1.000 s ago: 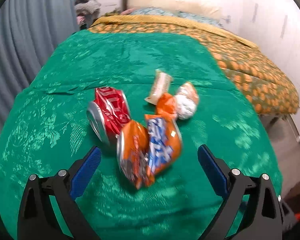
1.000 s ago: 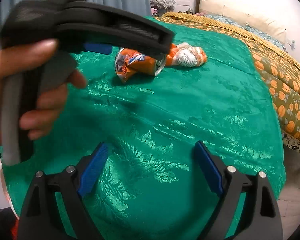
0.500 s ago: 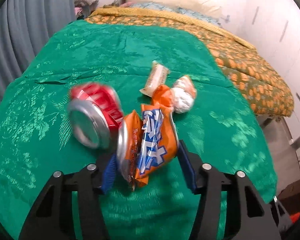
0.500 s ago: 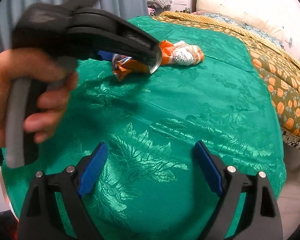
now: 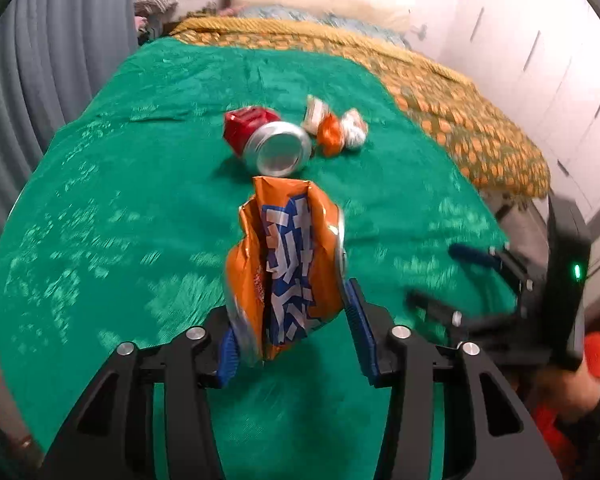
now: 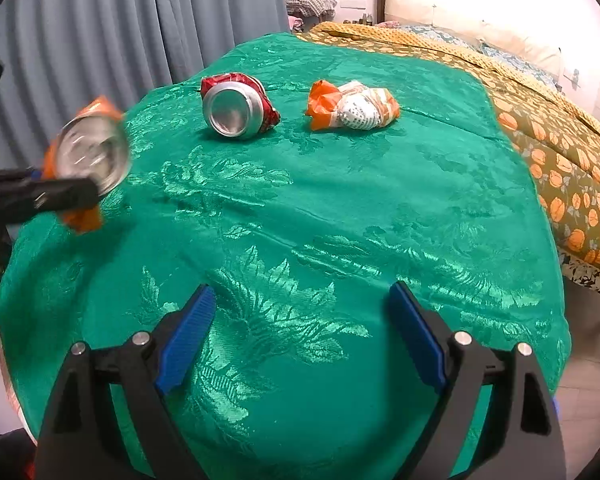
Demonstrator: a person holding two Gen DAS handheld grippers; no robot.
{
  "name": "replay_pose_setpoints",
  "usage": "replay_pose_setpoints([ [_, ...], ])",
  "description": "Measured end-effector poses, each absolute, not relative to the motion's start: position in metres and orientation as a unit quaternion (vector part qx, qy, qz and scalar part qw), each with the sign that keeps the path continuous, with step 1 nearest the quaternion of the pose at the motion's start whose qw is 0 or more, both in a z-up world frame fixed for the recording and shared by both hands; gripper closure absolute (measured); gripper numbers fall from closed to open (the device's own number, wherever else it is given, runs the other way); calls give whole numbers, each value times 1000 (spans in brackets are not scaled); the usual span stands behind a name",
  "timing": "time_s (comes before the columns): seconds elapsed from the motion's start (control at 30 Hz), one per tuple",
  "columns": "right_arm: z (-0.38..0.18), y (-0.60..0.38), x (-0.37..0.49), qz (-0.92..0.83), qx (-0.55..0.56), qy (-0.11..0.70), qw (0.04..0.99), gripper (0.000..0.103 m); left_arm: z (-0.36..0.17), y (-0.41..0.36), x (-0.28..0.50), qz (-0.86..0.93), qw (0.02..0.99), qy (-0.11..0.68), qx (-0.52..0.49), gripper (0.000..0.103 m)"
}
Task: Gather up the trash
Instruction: 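Grasp the orange crushed can with the left tool and lift it, then hold the orange can in the left tool while the right tool grasps the orange-white wrapper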
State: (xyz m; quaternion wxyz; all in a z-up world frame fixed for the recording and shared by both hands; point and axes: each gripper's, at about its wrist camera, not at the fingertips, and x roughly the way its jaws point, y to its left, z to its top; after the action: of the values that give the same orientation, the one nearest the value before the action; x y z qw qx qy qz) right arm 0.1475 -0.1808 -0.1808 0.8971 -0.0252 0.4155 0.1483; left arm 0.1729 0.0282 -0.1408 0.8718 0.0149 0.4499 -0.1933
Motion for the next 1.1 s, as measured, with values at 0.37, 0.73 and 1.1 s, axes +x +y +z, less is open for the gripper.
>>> replay_pose_setpoints([
  [0.37,-182,-181,149,143,-28,420,896,17,-179,50,202,-127,888,441,-1,11],
  [0.73,-153,-215,209,122,52,426,895,17,-193,35,209,-105,881,458,50,6],
  [1.1,-166,-234,343,43,274,458,845,40,-193,37,209,-103,881,459,52,5],
])
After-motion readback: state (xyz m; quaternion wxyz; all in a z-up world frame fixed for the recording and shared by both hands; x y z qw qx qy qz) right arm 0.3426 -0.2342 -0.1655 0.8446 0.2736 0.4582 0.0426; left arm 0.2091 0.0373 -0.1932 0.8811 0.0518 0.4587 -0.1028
